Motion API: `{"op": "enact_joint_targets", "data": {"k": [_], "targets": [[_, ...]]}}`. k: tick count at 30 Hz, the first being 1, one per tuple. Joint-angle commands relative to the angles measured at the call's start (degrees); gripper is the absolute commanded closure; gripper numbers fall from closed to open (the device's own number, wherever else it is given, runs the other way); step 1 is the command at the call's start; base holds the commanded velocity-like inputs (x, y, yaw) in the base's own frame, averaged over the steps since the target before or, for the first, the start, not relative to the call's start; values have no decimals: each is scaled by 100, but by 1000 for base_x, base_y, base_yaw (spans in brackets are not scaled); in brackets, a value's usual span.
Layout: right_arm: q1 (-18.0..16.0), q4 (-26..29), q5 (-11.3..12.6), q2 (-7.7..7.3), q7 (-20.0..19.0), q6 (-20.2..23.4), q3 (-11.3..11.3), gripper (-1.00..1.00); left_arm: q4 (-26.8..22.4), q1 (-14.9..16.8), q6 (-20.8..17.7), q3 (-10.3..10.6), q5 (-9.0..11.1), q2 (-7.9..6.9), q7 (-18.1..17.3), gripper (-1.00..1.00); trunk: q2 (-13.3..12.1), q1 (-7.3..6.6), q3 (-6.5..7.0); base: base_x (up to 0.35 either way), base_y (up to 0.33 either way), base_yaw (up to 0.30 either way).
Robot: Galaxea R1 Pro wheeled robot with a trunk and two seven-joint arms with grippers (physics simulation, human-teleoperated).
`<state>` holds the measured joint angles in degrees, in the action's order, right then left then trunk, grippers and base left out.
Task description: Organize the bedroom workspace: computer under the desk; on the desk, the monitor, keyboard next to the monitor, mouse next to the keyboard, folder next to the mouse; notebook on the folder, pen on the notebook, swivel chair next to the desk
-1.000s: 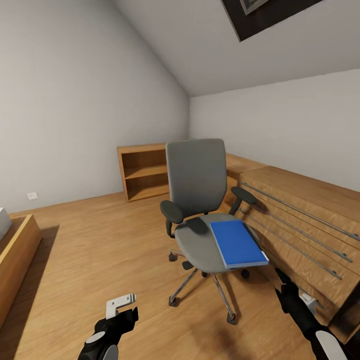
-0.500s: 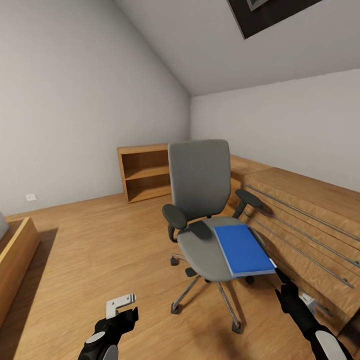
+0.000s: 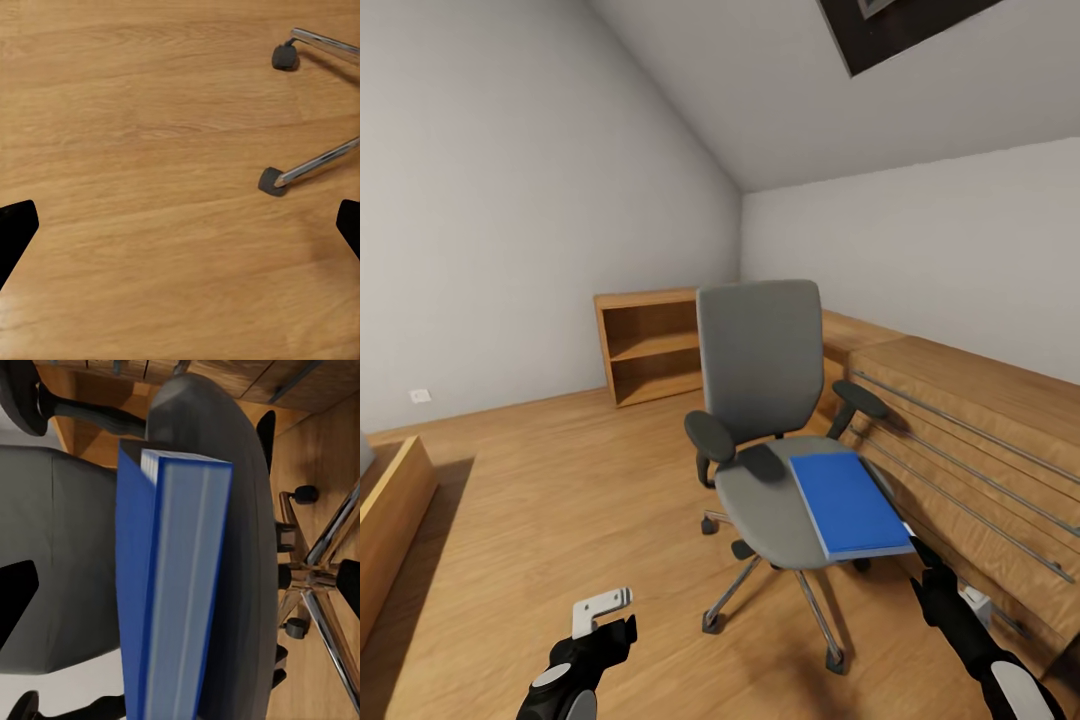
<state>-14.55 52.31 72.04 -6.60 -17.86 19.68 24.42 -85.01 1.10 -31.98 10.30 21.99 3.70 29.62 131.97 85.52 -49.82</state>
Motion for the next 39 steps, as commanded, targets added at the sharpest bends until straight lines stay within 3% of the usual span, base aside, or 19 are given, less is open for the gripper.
{"op": "enact_joint_targets", "data": {"k": [1, 39], "targets": [[-4, -1, 41, 2, -7, 45, 15, -100, -7, 4, -7, 8, 60, -1, 56, -100, 2, 0, -6, 123, 0, 0], [-4, 7, 39, 1, -7, 43, 18, -100, 125, 4, -19, 8, 59, 3, 53, -100, 2, 0, -6, 67, 0, 0]]}}
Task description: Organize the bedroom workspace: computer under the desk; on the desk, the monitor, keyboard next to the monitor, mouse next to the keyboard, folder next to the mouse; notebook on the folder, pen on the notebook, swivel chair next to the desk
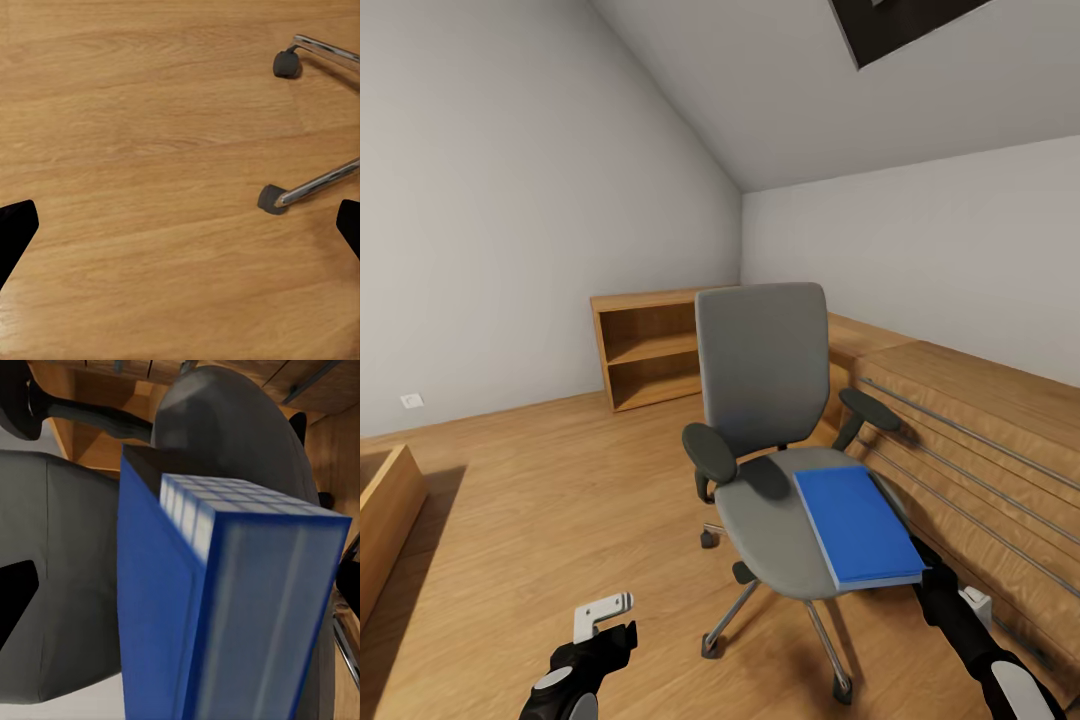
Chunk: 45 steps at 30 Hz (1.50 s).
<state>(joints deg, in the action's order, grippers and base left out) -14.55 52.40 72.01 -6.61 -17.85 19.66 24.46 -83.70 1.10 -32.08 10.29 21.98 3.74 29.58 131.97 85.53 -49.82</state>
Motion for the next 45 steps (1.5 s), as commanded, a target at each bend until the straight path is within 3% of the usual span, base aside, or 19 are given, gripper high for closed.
{"op": "enact_joint_targets", "data": {"k": [1, 13, 24, 32, 45], "targets": [[-4, -1, 41, 2, -8, 44, 15, 100, -5, 4, -9, 8, 60, 0, 57, -100, 3, -1, -6, 1, 0, 0], [-4, -1, 41, 2, -8, 29, 15, 100, 3, 4, -9, 16, 58, 4, 57, -100, 3, -1, -6, 0, 0, 0], [-4, 67, 41, 11, -17, 19, 15, 100, 2, 4, -2, 44, 43, 4, 84, -100, -439, -243, 192, 0, 0, 0], [-4, 512, 18, 43, -15, 14, 6, 100, -5, 4, 0, 161, 46, 4, 136, -100, -760, -418, 335, -9, 0, 0], [4, 674, 7, 62, -39, 29, -17, 100, -4, 4, 0, 157, 52, -10, 112, -100, -1281, -704, 569, -284, 0, 0]]}}
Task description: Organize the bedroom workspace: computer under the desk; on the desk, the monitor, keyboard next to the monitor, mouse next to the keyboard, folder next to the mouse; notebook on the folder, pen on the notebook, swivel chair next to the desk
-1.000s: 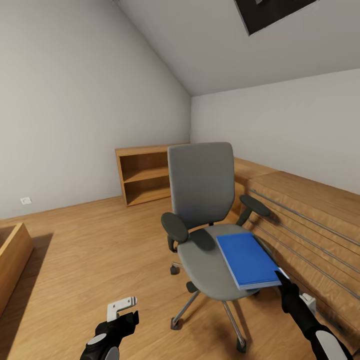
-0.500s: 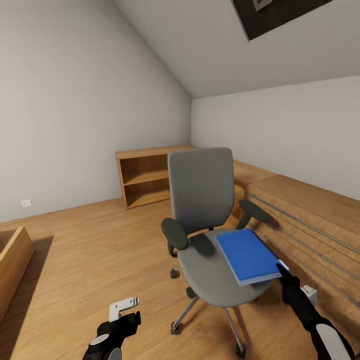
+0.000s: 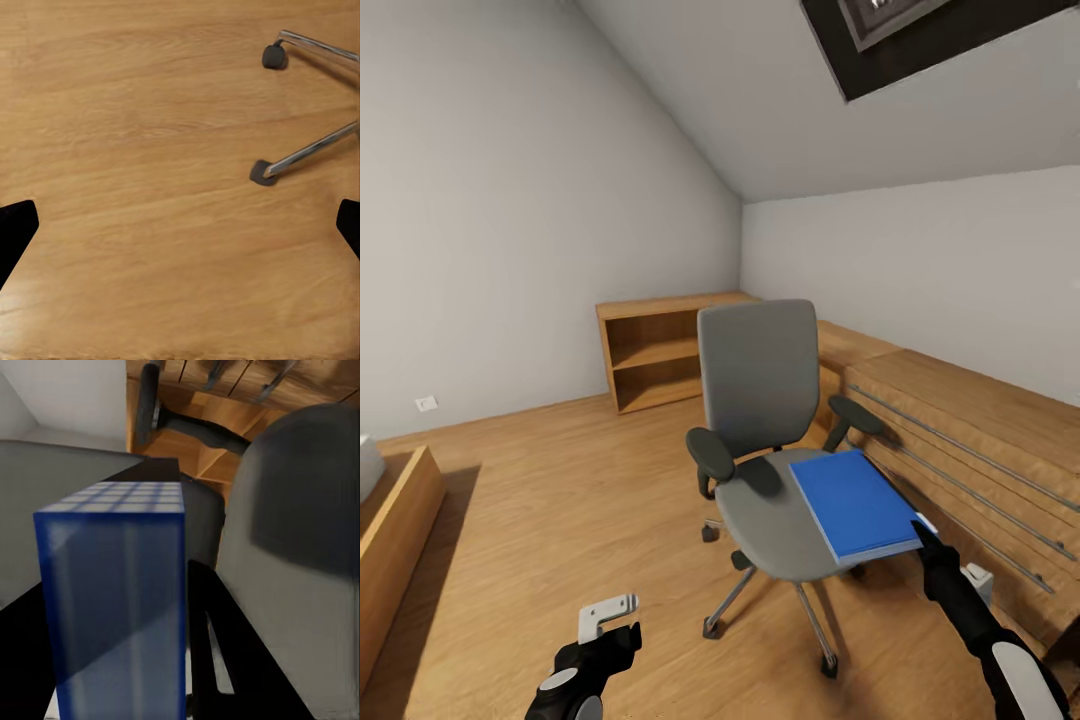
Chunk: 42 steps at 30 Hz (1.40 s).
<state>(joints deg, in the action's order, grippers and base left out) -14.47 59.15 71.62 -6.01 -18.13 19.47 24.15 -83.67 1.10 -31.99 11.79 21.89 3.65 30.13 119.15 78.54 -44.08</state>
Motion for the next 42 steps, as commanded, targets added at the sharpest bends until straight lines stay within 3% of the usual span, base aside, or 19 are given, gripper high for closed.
{"op": "enact_joint_targets", "data": {"k": [1, 3, 7, 10, 13, 16, 18, 23, 42], "targets": [[-4, 17, 45, 5, -13, 48, 10, 100, -6, 4, -9, 8, 61, -3, 56, -100, -39, -27, 13, -336, 0, 0], [3, 84, 43, 42, -14, 48, 6, 100, -6, 4, -9, 8, 64, -4, 55, -100, -119, -71, 49, -337, 0, 0], [31, 508, -14, 298, -15, 48, 3, 100, -6, 4, -9, 8, 66, -5, 57, -100, -279, -159, 121, -303, 0, 0], [131, 968, -212, 537, -10, 45, 2, 100, -6, 4, -4, 8, 63, -5, 52, -100, -400, -225, 175, -128, 0, 0], [397, 1641, -692, 918, 8, 36, 7, 100, -7, 4, -1, 8, 61, -5, 51, -100, -520, -291, 228, -44, 0, 0], [624, 2144, -888, 1157, 26, 37, 9, 100, -8, 4, -4, 8, 61, -5, 53, -100, -640, -356, 282, -14, 0, 0], [749, 2362, -939, 1224, 89, 38, 10, 100, -8, 4, -4, 11, 61, -5, 54, -100, -720, -400, 318, -6, 0, 0], [934, 2749, -965, 1290, 416, 55, 12, 100, -6, 4, -5, 16, 55, -5, 59, -100, -921, -510, 408, -1, 0, 0], [971, 2873, -949, 1278, 439, 59, 55, 100, -3, 4, 7, 91, 43, 11, 77, -100, -1683, -928, 749, 0, 0, 0]]}}
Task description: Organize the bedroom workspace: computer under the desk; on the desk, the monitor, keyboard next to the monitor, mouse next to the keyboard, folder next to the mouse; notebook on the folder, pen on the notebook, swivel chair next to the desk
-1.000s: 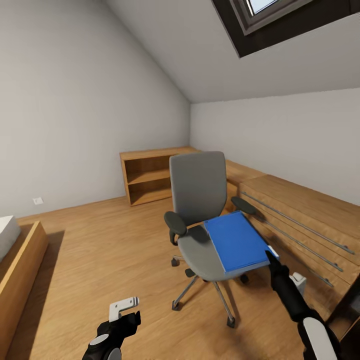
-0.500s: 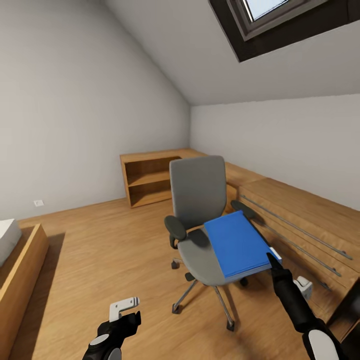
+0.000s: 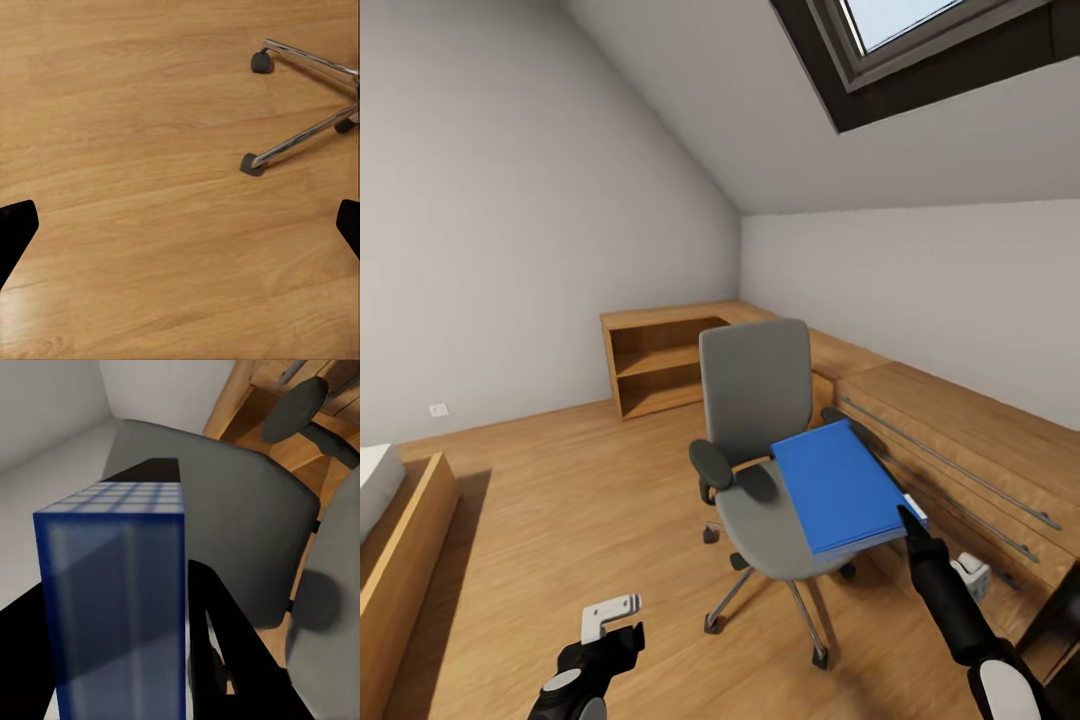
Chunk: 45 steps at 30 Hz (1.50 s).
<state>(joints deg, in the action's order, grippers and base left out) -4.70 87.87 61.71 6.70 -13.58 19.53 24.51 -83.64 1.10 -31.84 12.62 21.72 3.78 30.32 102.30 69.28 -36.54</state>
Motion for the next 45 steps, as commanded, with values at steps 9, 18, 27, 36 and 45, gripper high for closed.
{"op": "enact_joint_targets", "data": {"k": [9, 18, 27, 36, 45], "targets": [[-5, -7, 48, 24, 16, 33, 389, 100, -7, 4, 11, 21, 71, -9, 18, -100, -359, -199, 143, -119, 0, -190], [-6, 0, 52, 17, 21, 33, 526, 100, 702, 4, 84, 7, 67, -34, 13, -100, -720, -397, 285, -5, 0, -278], [-5, 104, 52, 24, 15, 33, 578, 100, 3441, 4, 2194, 23, 40, -171, -14, -100, -1081, -594, 426, 0, 0, -279], [-6, 179, 56, -8, 15, 55, 732, 100, 4125, 4, 3279, 31, 40, -183, -62, -100, -1442, -792, 567, 0, 0, -279], [-7, 203, 61, -20, 30, 77, 947, 100, 4301, 4, 3314, 30, 54, -162, -249, -100, -1803, -990, 708, 0, 0, -279]]}}
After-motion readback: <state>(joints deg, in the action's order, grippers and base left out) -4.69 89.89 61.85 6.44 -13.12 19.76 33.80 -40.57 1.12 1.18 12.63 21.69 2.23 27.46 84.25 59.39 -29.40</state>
